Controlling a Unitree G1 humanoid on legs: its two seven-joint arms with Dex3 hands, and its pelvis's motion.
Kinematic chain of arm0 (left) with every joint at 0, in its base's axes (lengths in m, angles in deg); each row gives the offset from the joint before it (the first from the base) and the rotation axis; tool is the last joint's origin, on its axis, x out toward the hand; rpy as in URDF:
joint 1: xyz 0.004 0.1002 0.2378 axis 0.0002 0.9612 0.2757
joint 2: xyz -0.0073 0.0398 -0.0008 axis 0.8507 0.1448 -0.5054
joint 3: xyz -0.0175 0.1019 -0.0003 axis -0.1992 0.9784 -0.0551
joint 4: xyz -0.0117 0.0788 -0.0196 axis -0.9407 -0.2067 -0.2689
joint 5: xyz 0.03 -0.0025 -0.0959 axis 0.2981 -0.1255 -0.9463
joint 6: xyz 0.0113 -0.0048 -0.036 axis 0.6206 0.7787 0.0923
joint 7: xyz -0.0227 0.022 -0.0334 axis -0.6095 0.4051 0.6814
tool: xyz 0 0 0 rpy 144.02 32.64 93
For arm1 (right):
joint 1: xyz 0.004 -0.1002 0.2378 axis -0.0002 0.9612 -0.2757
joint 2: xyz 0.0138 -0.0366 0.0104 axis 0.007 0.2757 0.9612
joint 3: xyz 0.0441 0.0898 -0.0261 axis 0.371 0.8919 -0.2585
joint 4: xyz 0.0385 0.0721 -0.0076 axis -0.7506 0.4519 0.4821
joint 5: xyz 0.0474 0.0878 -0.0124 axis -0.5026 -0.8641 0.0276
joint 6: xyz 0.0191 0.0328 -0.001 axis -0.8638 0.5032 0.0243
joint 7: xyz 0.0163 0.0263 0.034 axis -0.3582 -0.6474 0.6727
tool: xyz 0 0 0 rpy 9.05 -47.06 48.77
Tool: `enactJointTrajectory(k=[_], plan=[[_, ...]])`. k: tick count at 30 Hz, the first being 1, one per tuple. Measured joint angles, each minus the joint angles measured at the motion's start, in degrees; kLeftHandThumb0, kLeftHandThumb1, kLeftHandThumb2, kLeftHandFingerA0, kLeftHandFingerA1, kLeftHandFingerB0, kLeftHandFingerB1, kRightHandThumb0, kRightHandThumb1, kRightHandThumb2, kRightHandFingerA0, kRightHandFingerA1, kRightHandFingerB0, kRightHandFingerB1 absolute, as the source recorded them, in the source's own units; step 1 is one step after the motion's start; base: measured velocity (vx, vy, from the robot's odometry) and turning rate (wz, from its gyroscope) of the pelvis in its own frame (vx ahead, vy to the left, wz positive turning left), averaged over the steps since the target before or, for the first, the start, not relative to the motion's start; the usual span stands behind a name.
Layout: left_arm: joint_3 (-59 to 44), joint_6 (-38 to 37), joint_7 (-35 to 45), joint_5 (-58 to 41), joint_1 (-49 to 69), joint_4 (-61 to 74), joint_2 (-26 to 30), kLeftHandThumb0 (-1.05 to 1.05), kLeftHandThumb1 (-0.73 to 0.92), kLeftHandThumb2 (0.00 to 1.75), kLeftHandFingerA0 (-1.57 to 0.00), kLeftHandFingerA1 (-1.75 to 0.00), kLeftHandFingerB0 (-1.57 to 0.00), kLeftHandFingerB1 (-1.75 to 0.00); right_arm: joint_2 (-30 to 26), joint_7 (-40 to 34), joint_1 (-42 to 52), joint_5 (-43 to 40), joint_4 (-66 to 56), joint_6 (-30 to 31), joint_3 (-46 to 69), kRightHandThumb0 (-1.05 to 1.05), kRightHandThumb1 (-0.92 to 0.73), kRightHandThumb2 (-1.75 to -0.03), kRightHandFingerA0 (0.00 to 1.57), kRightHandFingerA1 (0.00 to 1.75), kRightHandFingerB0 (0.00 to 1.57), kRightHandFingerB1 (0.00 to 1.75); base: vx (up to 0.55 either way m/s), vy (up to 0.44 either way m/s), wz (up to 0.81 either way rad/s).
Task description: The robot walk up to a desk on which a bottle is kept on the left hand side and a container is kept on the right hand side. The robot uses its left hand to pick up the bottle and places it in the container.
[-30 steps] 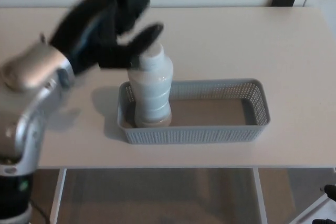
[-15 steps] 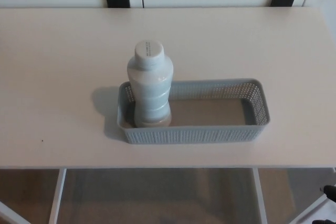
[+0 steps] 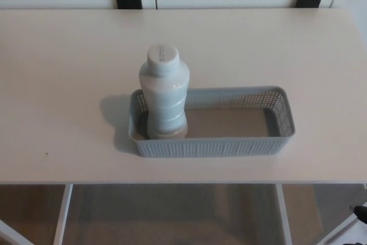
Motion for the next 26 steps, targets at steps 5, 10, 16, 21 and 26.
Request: enactJointTrajectory(k=[5,10,16,21,26], plan=[[-4.9,-0.7,1.8,0.0,9.2,-8.7,0.1,-0.81,0.56,0.67,-0.58,-0.47,-0.51,-0.38,0.0,0.0,-0.1,0.0,0.0,0.1,0.1,-0.20,-0.75,-0.61,0.50,0.53,0.35,0.42,0.00,0.000,0.00],[-6.3,-1.0,3.0,0.0,15.7,-16.5,-0.2,-0.72,0.65,0.60,-0.56,-0.50,-0.33,-0.38,1.0,-0.3,-0.3,-0.3,-0.1,0.1,0.7,-0.33,-0.90,-0.66,0.35,0.48,0.21,0.36,0.00,0.000,0.00],[-6.4,-1.6,3.5,0.4,21.7,-26.8,-0.7,-0.97,0.68,0.83,-0.42,-0.78,-0.18,-0.66,3.9,-1.3,-1.0,-1.9,-0.9,0.2,2.5,-0.67,-0.91,-0.69,0.23,0.31,0.22,0.30,0.00,0.000,0.00],[-5.1,-2.0,3.4,1.0,25.6,-35.0,-1.6,-1.02,0.85,1.18,-0.17,-0.64,0.00,-0.42,4.7,-1.6,-1.1,-5.9,-1.9,0.9,5.4,-0.67,-0.91,-0.69,0.23,0.31,0.22,0.30,0.00,0.000,0.00],[-3.2,-2.4,3.5,1.5,28.6,-41.9,-3.3,-1.02,0.85,1.18,-0.17,-0.64,0.00,-0.42,4.8,-1.6,-1.0,-9.6,-2.7,1.6,8.1,-0.67,-0.91,-0.69,0.23,0.31,0.22,0.30,0.00,0.000,0.00]])
